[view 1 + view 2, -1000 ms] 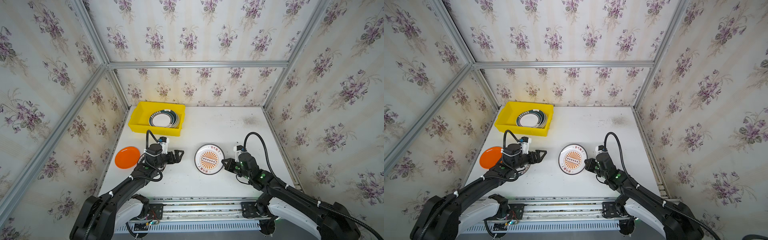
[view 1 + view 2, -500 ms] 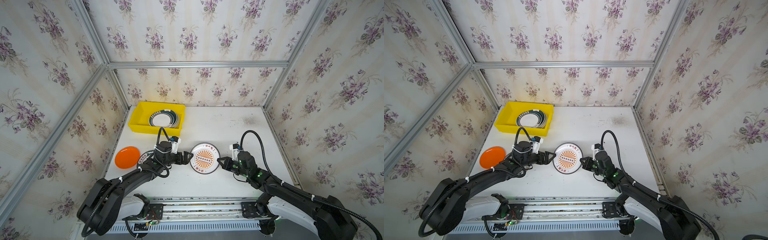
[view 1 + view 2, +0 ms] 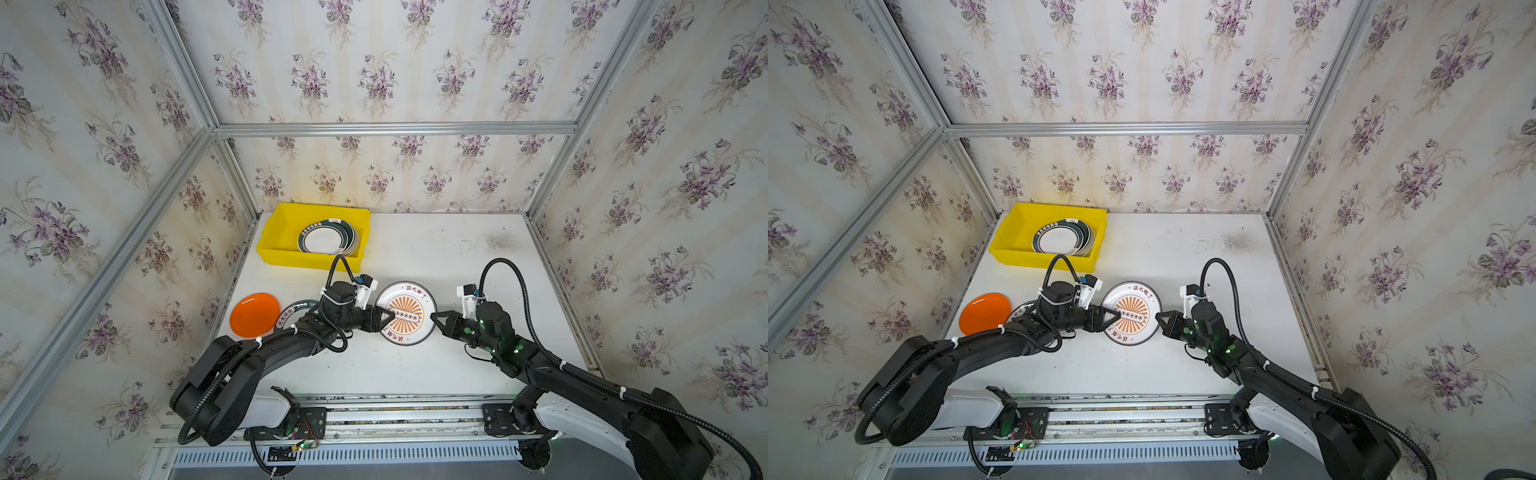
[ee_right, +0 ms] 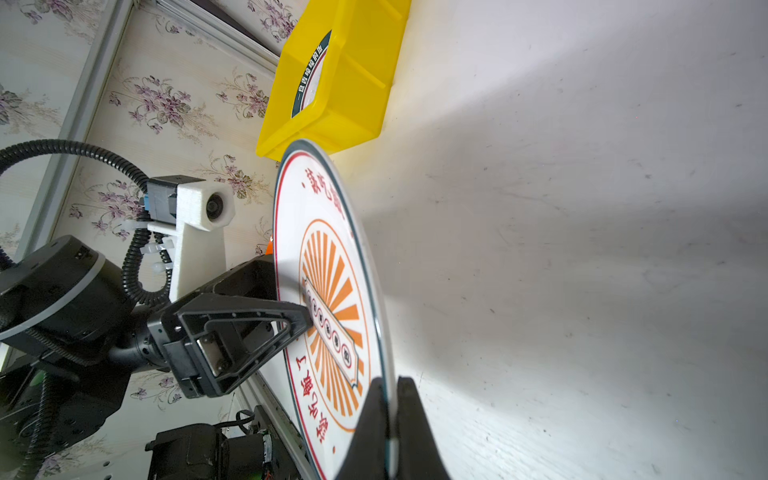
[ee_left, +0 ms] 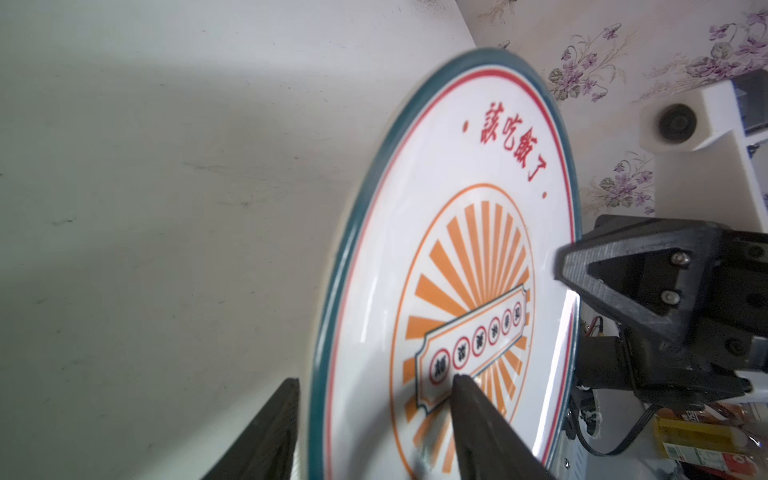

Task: Place the plates into the plastic bin on the countertop
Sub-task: 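Tilt the plate upright with the right gripper while the left gripper approaches, then grasp the upright plate's rim with the left gripper and open the right gripper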

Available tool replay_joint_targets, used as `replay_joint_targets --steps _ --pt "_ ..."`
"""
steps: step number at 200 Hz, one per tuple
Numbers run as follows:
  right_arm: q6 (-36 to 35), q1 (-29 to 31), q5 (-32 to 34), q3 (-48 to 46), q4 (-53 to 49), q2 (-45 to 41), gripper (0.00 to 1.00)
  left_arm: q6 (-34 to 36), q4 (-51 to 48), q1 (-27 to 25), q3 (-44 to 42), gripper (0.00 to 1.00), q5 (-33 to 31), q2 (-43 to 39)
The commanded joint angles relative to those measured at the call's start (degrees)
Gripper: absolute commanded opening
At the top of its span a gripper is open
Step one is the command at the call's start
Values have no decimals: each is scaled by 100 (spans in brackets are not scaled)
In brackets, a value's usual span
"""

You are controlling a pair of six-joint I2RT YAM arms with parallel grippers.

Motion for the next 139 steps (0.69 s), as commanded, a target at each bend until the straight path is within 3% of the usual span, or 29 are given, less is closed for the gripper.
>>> replay_joint_targets --steps 1,63,104,139 --pt "33 7 -70 18 456 27 0 -62 377 -4 31 48 300 75" --pt "25 7 -127 23 460 134 0 -165 412 -9 160 12 538 357" --pt "-36 7 -144 27 372 74 48 -190 396 -7 169 1 517 359" --pt "-66 4 -130 34 120 -12 74 -250 365 -4 188 0 532 340"
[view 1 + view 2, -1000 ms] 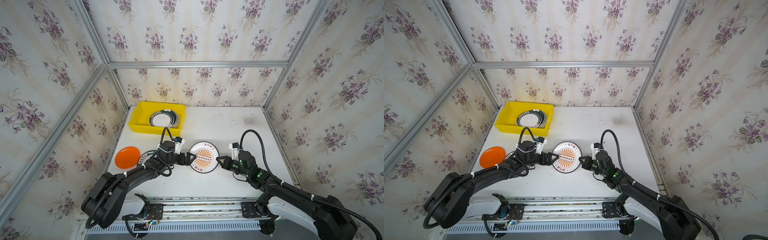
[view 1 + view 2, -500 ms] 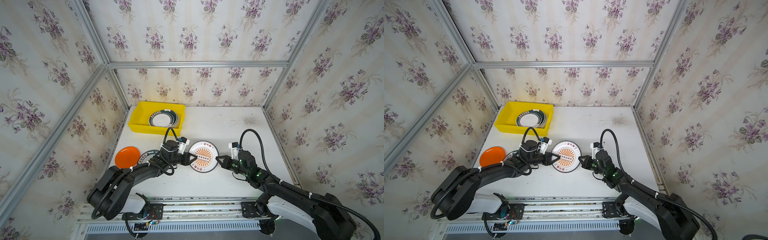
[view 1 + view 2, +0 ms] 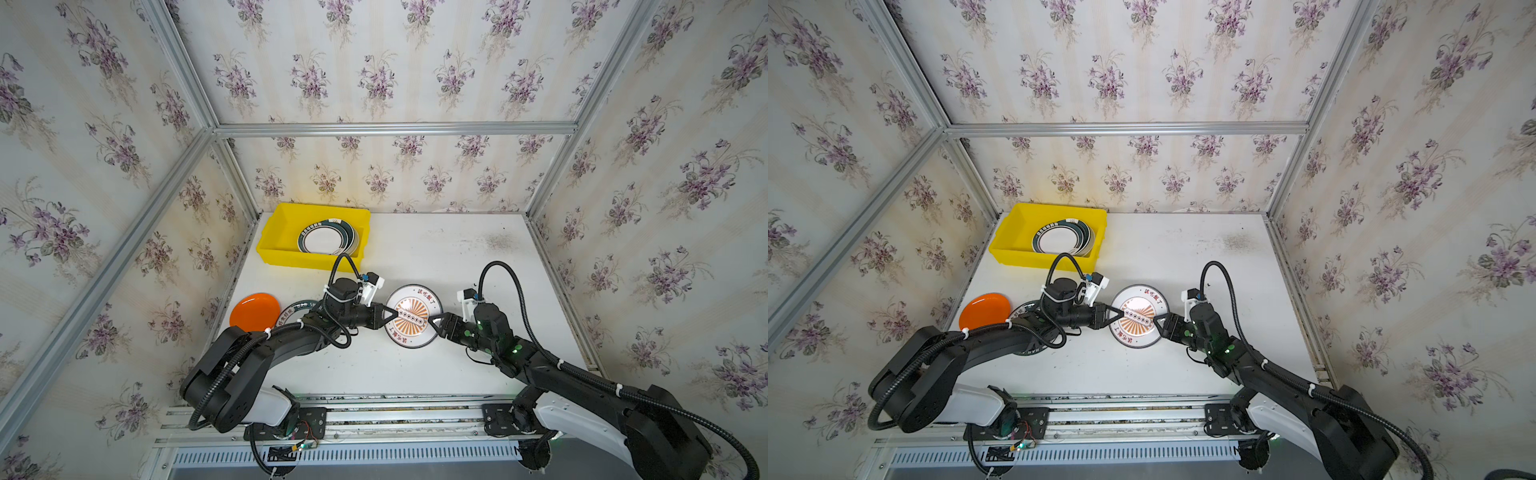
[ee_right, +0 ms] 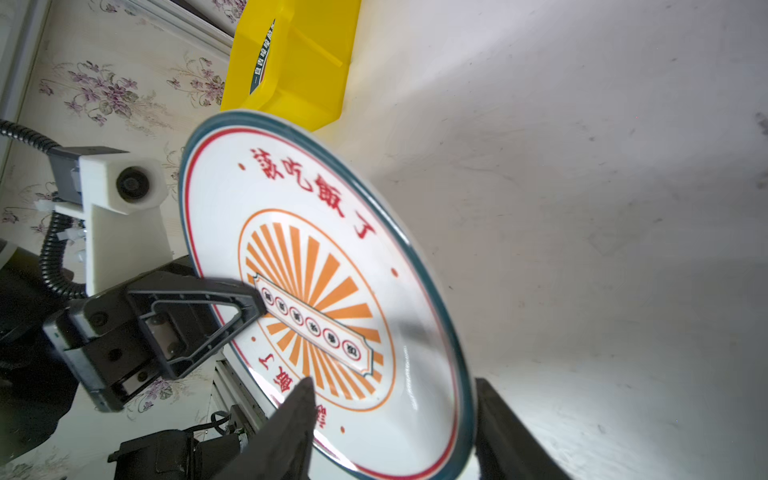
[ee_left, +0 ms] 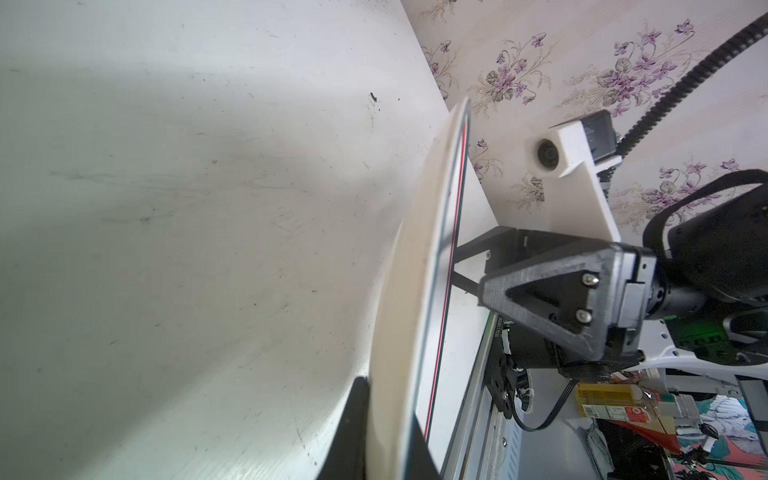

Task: Place the plates into the plastic bin on the countertop
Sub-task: 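Grasp the upright plate's rim with the left gripper and open the right gripper, then carry the plate with the left gripper into the yellow bin while the right gripper withdraws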

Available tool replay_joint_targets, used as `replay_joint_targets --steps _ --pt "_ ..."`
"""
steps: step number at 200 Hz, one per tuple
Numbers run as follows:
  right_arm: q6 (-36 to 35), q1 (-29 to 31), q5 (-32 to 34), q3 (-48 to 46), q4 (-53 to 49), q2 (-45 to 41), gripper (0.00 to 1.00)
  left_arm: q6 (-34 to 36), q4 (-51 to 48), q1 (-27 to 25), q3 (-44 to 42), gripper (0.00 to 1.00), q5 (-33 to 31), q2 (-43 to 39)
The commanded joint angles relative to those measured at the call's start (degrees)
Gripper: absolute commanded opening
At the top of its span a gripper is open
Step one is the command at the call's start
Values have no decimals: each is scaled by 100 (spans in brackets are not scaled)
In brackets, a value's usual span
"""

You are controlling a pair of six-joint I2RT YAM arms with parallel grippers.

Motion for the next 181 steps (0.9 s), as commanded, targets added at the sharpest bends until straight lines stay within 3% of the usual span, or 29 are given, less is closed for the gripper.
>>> replay_joint_targets --steps 1,46,81,181 --pt "-65 14 -155 100 412 -99 74 148 -127 4 25 0 -193 -11" --pt "-341 11 64 210 -352 -347 88 215 -259 13 78 0 -302 37" --pt "-354 14 183 72 -690 -670 89 358 -376 13 39 0 -339 -189" --pt "-399 15 279 -46 -528 -710 88 932 -1121 32 -62 0 -1473 -921"
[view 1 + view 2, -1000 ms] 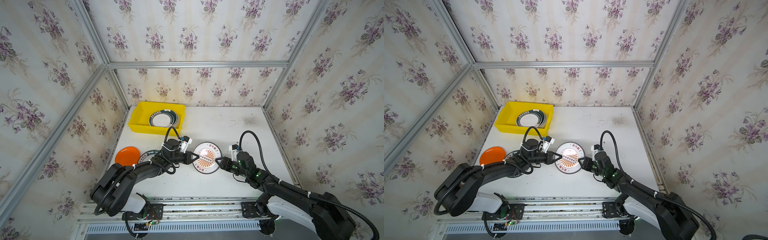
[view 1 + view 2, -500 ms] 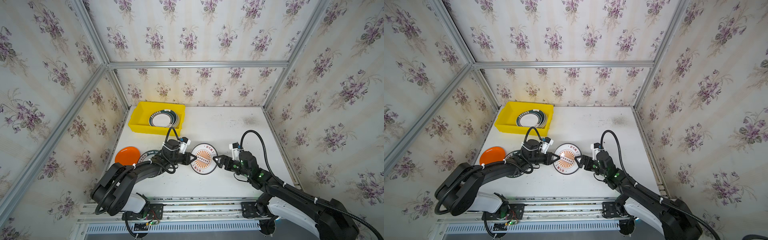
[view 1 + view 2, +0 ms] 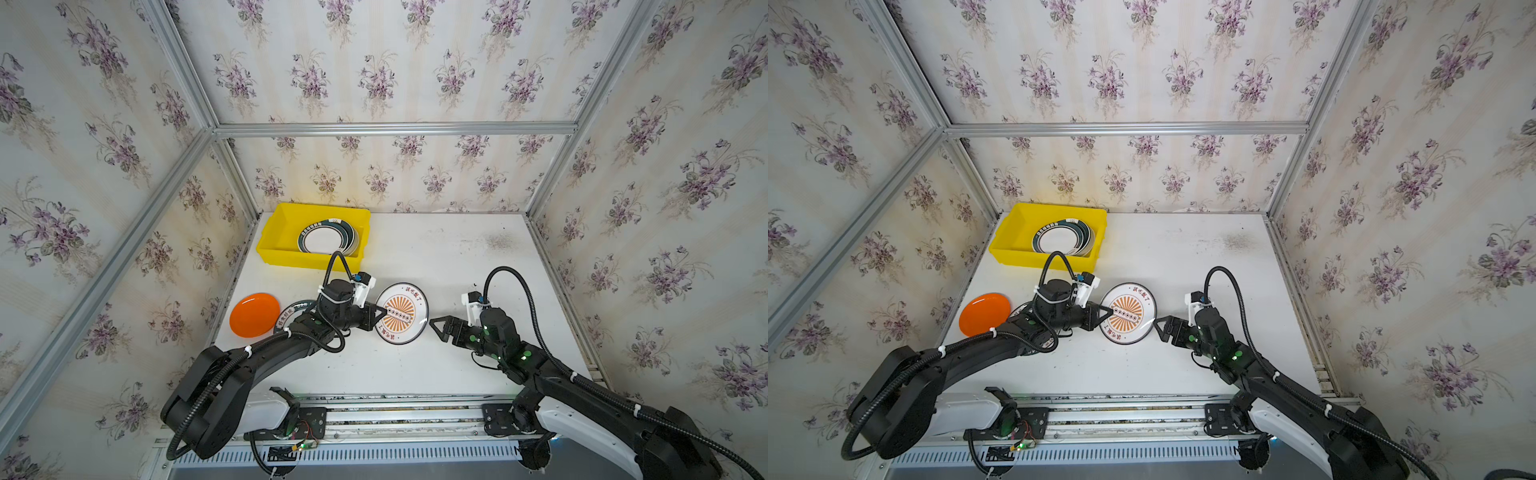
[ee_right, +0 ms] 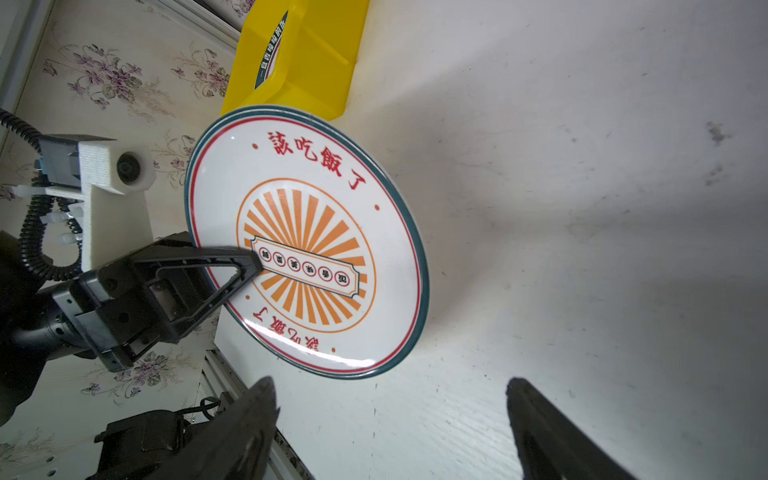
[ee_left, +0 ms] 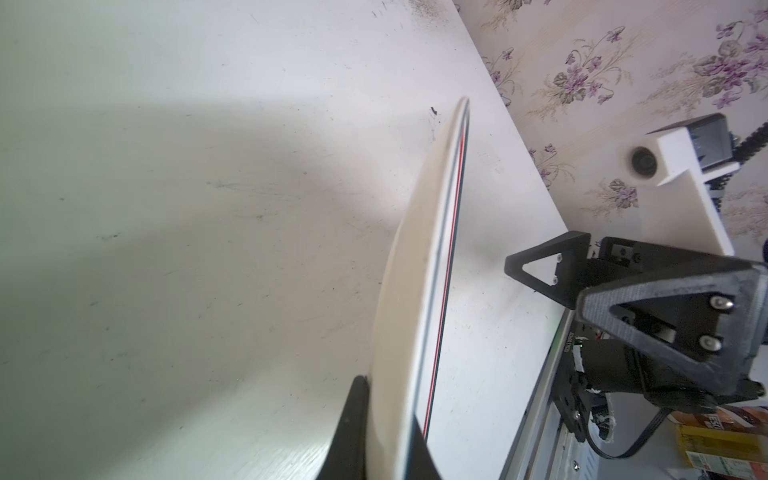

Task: Place the plates into the plastic bin on the countertop
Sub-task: 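Carry the plate with the left gripper into the yellow bin while the right gripper withdraws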

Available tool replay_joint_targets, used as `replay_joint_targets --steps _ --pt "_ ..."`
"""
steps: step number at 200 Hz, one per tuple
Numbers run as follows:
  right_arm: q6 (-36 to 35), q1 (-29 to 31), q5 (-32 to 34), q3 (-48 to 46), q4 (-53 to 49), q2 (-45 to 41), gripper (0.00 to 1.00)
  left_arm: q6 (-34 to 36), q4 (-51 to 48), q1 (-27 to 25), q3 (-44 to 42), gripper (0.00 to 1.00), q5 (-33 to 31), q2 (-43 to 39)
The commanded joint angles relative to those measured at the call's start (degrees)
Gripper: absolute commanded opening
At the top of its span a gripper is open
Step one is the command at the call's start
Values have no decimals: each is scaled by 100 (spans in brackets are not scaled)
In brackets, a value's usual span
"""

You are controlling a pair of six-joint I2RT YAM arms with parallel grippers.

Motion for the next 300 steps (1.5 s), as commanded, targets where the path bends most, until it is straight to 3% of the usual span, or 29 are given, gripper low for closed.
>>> replay_joint_targets --steps 1,45,72,97,134,168,214,268,300 --pt "-129 6 145 80 119 30 89 252 10 14 -30 0 -365 -110" --pt "-760 -4 674 416 83 321 88 184 -253 66 436 0 -911 -128" --pt "-1023 -3 810 750 147 712 90 3 -294 202 890 0 -873 130" --pt "-1071 -2 869 843 365 944 90 -110 -427 557 1401 8 -626 409" --pt "-1278 -25 898 906 301 975 90 -723 -138 1330 1402 4 -657 147" --pt "-1464 -88 836 904 268 952 93 -733 -308 1912 1592 3 -806 -83" --pt "-1667 -104 242 1127 478 1273 95 -800 -328 2652 1945 3 -1152 -69" --pt "-1712 -106 72 894 772 1252 95 -827 -541 3229 2625 3 -1291 562" --pt "-1730 -103 247 602 1109 1167 96 -693 -936 3281 3098 5 -1295 967"
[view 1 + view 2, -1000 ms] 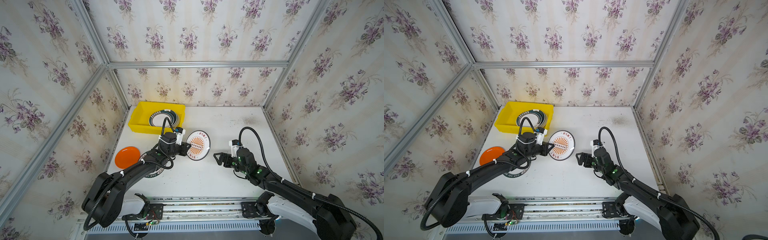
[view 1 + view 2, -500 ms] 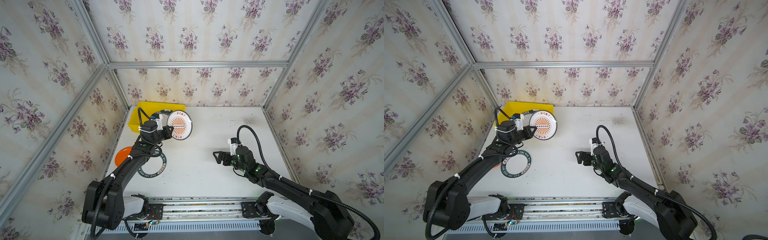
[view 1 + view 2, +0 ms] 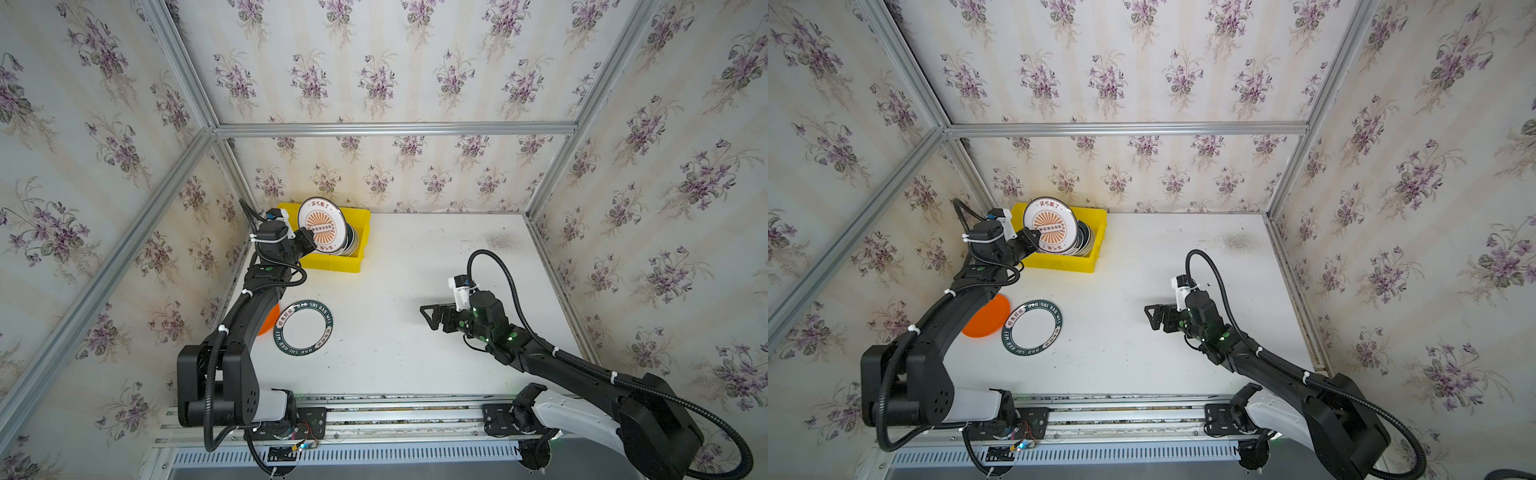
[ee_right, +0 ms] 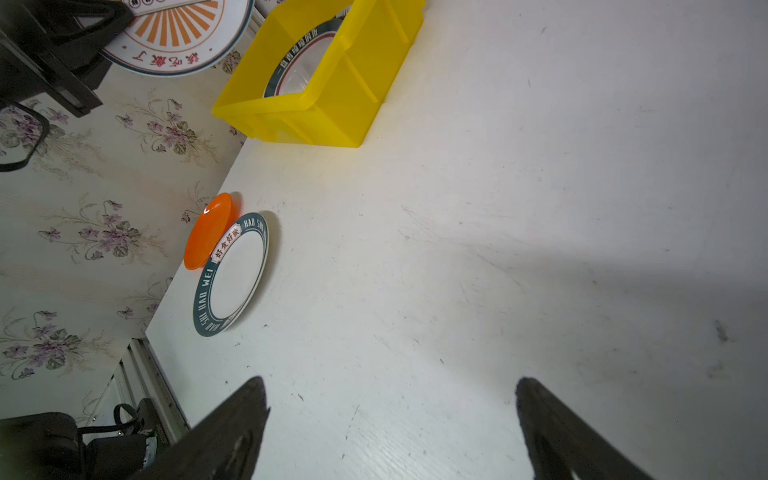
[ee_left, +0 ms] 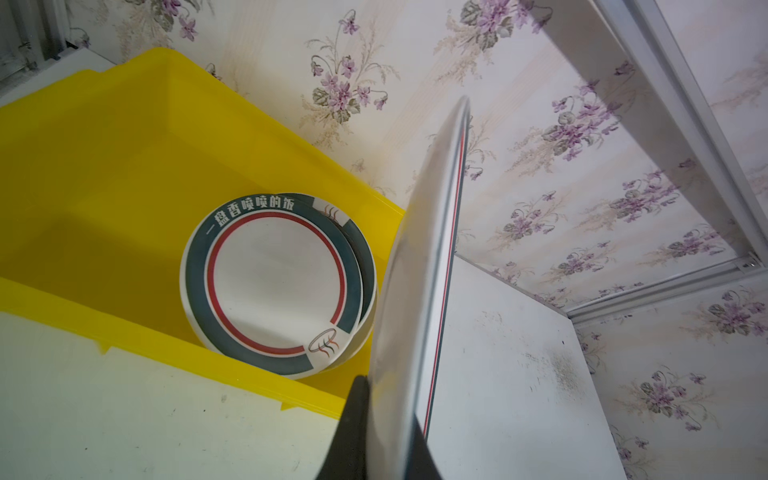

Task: Place the plates into the plastic bin on the countertop
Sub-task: 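Carry the plate with the left gripper into the yellow bin while the right gripper withdraws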

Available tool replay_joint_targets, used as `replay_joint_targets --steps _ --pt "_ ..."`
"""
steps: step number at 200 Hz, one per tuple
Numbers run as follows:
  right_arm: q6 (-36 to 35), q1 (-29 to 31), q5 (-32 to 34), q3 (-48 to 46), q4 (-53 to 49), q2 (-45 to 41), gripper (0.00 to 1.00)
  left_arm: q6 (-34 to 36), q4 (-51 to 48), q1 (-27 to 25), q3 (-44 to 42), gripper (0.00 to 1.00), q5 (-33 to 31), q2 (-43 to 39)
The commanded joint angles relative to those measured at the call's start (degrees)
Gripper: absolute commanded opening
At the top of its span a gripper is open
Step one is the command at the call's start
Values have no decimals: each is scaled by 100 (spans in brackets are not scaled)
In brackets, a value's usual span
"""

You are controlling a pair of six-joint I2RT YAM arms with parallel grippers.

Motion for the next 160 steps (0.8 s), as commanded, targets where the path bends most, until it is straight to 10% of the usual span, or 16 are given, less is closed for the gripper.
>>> replay_joint_targets --steps 1,84,160 --pt "-82 -5 94 -142 496 -54 96 98 -132 3 309 5 -5 185" --pt "-225 -48 278 -377 497 -167 96 993 -1313 28 1597 6 -1218 1185" --pt "-179 -61 442 -553 511 -195 96 1066 -1893 35 2492 12 -799 2247"
